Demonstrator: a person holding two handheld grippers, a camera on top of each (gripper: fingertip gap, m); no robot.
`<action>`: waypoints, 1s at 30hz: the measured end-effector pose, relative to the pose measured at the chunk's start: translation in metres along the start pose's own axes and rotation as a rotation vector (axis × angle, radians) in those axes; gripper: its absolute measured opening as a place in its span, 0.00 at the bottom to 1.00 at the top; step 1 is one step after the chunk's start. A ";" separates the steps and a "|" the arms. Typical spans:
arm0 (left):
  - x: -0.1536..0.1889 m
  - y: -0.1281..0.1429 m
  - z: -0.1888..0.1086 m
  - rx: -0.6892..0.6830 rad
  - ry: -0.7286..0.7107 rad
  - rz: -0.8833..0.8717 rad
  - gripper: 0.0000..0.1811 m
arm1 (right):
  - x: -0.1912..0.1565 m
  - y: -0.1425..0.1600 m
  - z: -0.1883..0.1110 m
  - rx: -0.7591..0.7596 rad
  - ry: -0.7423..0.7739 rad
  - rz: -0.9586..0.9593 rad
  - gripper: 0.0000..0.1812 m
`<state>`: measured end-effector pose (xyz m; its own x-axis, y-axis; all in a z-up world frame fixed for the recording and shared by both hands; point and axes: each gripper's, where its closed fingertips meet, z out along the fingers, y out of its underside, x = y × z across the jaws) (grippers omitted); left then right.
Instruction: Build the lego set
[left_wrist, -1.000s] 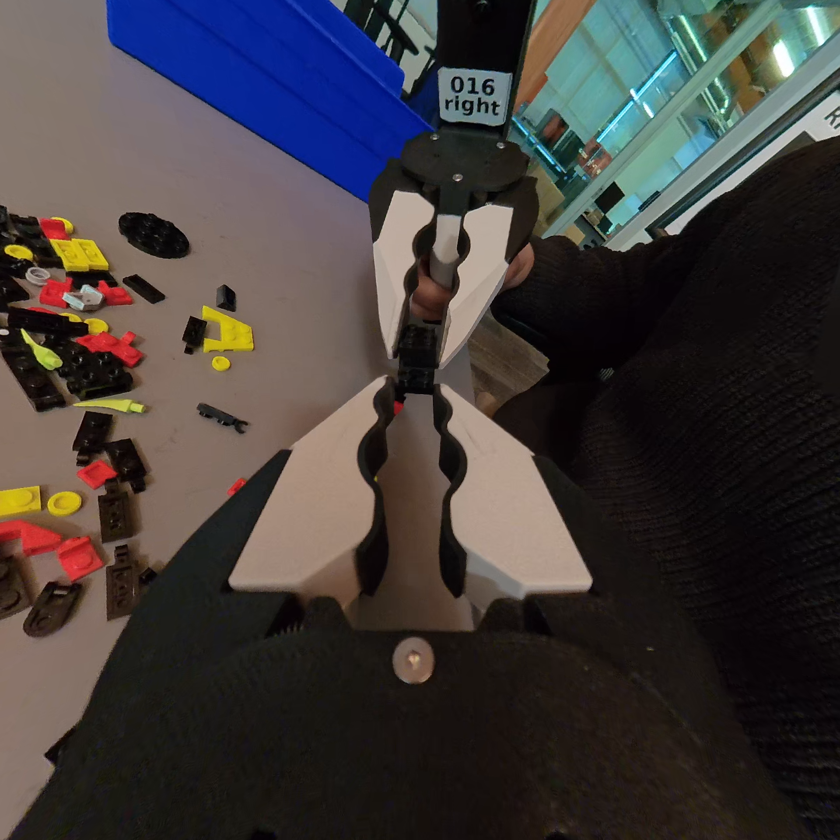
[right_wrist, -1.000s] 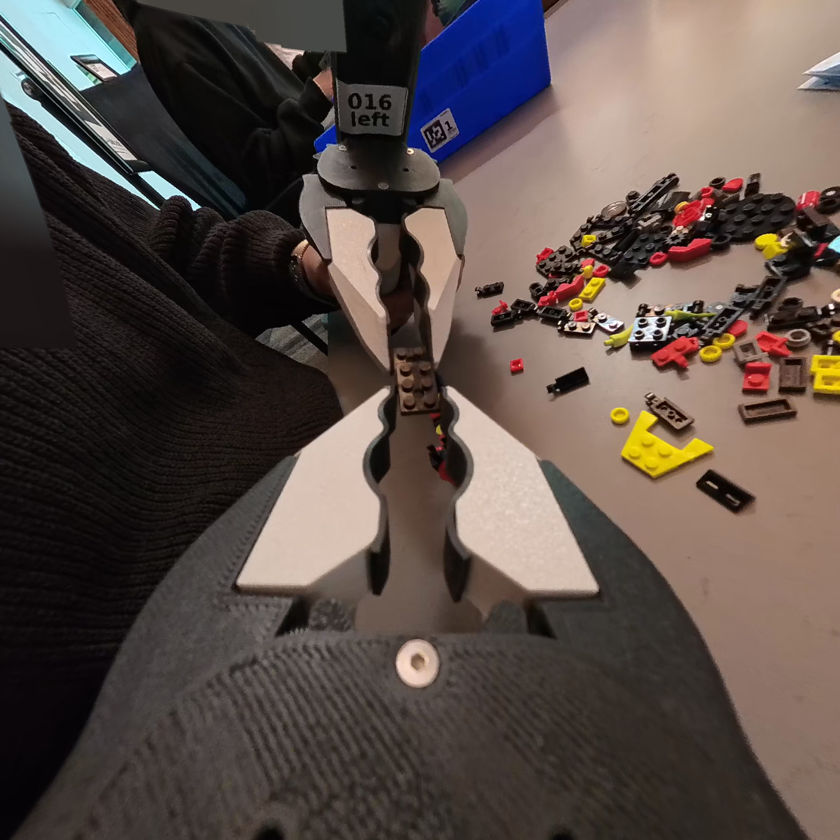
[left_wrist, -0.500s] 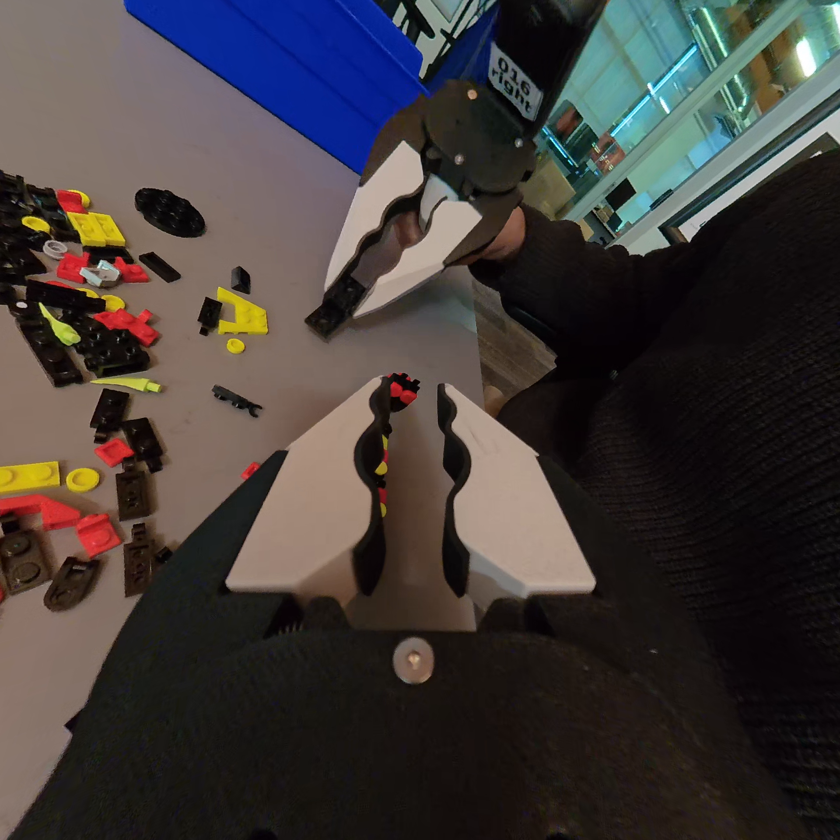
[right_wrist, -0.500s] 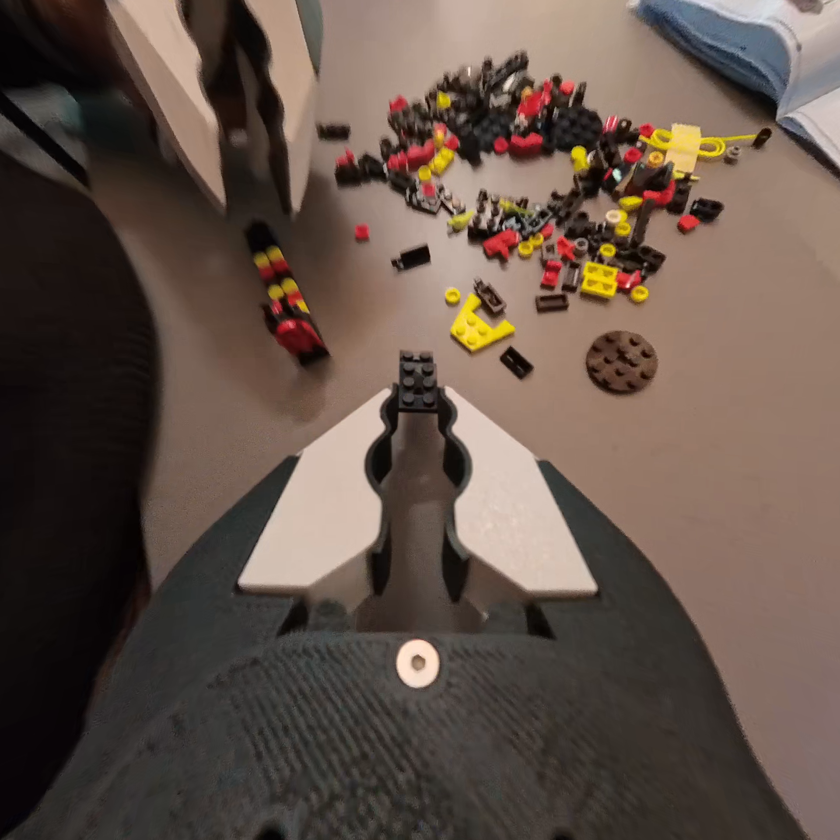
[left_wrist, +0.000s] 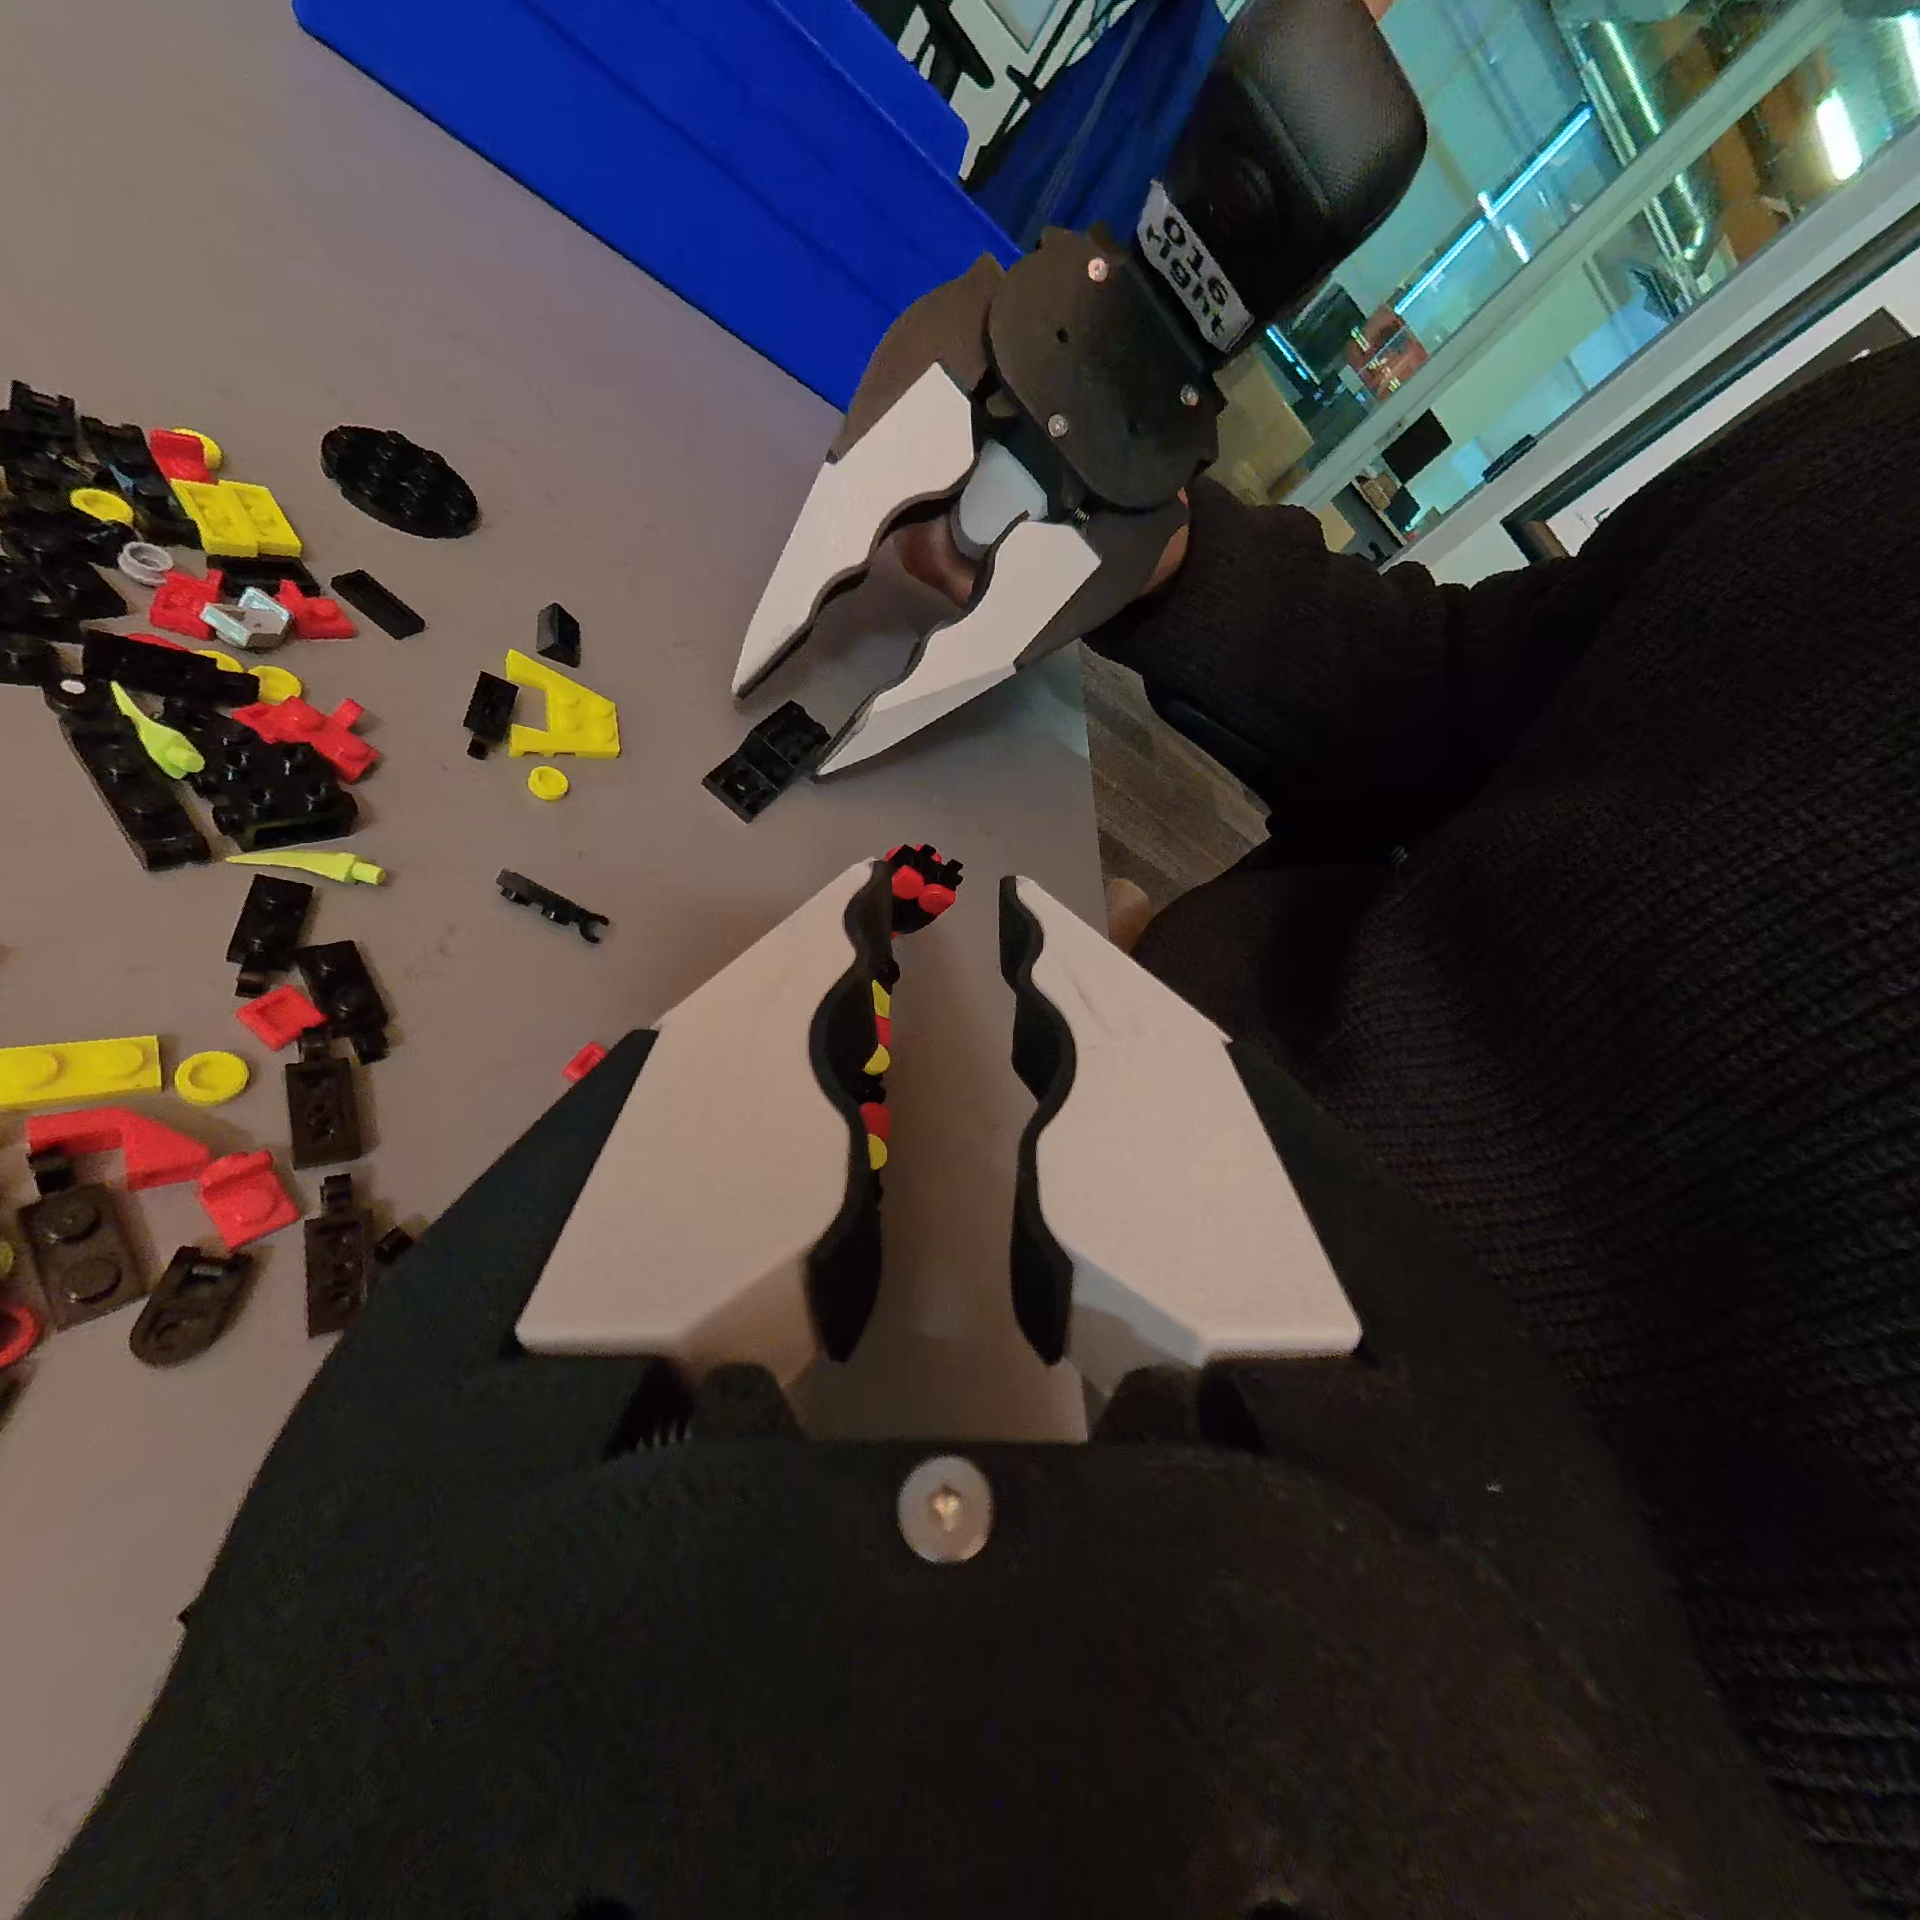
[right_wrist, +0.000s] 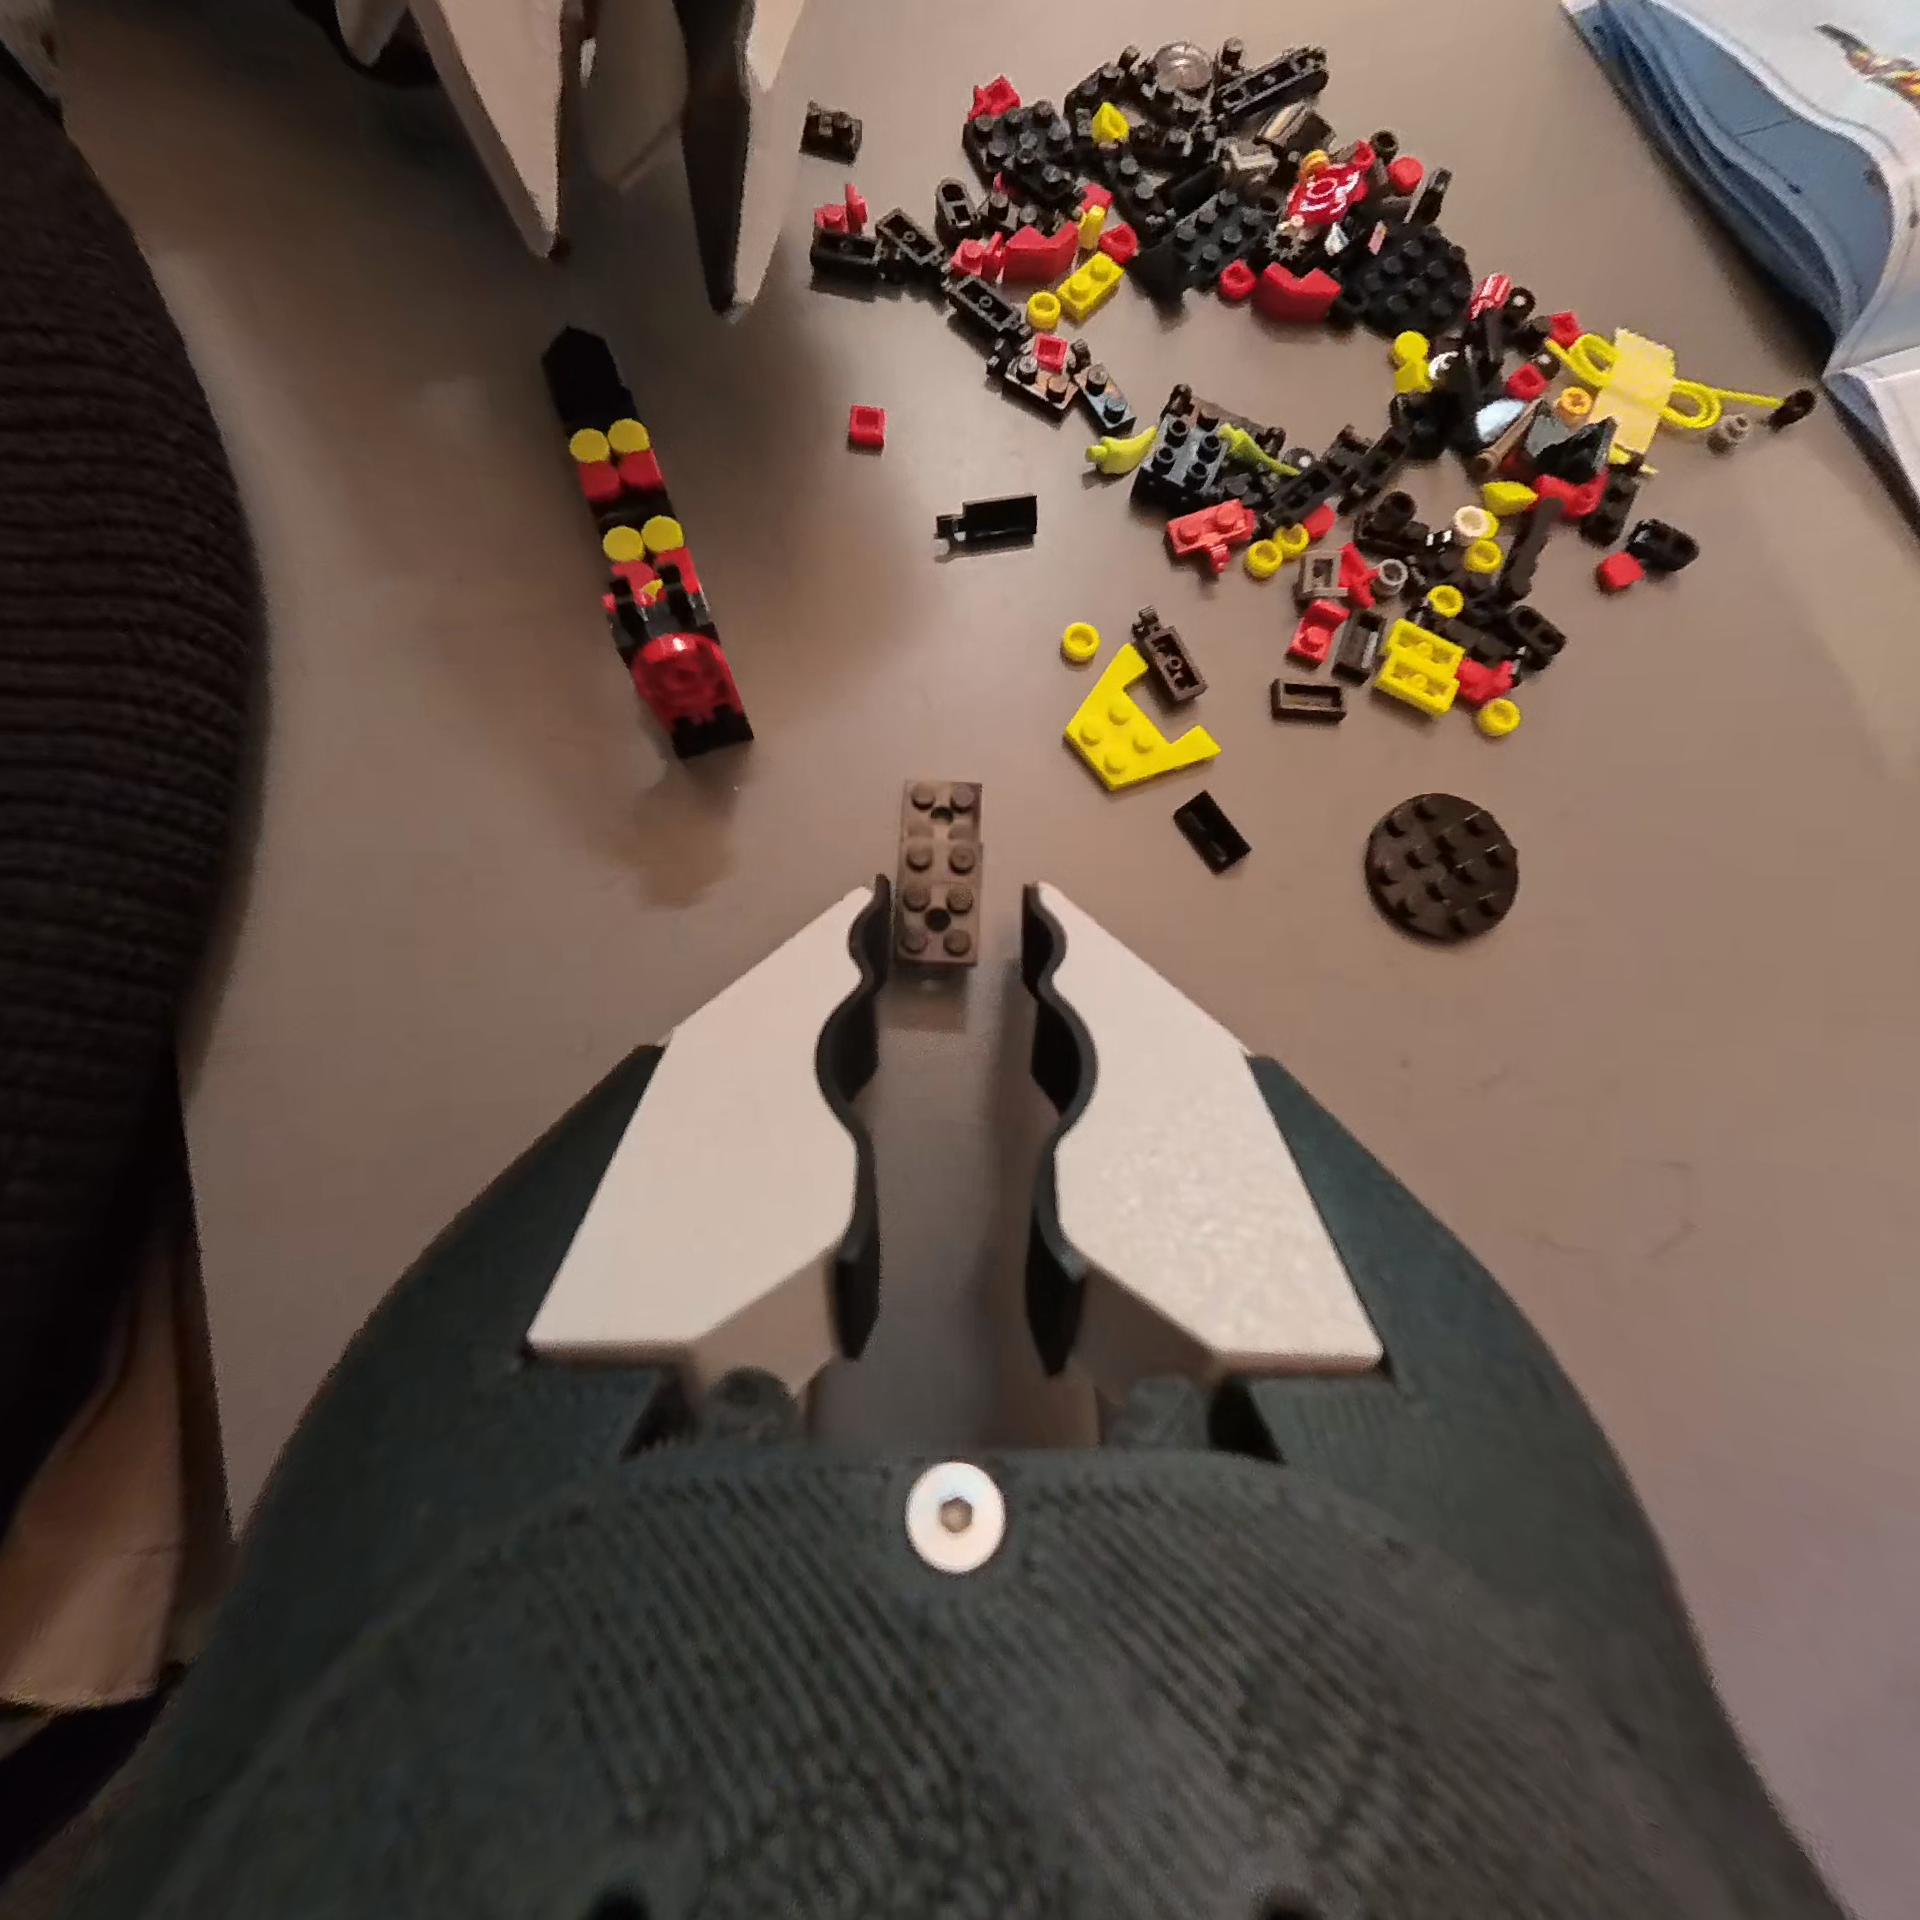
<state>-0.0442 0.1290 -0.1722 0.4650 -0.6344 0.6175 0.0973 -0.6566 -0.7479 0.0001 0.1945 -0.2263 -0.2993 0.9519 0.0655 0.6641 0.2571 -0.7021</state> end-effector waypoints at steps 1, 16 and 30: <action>0.000 0.000 0.000 0.000 0.000 0.000 0.10 | 0.000 0.000 0.000 0.004 -0.003 0.006 0.13; 0.000 0.000 0.000 -0.002 0.001 -0.004 0.10 | 0.004 0.002 -0.001 -0.005 0.012 0.016 0.13; -0.001 0.000 -0.001 0.000 0.002 -0.009 0.10 | 0.009 0.003 -0.003 -0.004 0.032 0.035 0.12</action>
<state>-0.0453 0.1292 -0.1727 0.4627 -0.6289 0.6248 0.1018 -0.6624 -0.7422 0.0015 0.2042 -0.2255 -0.2532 0.9653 0.0637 0.6766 0.2238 -0.7015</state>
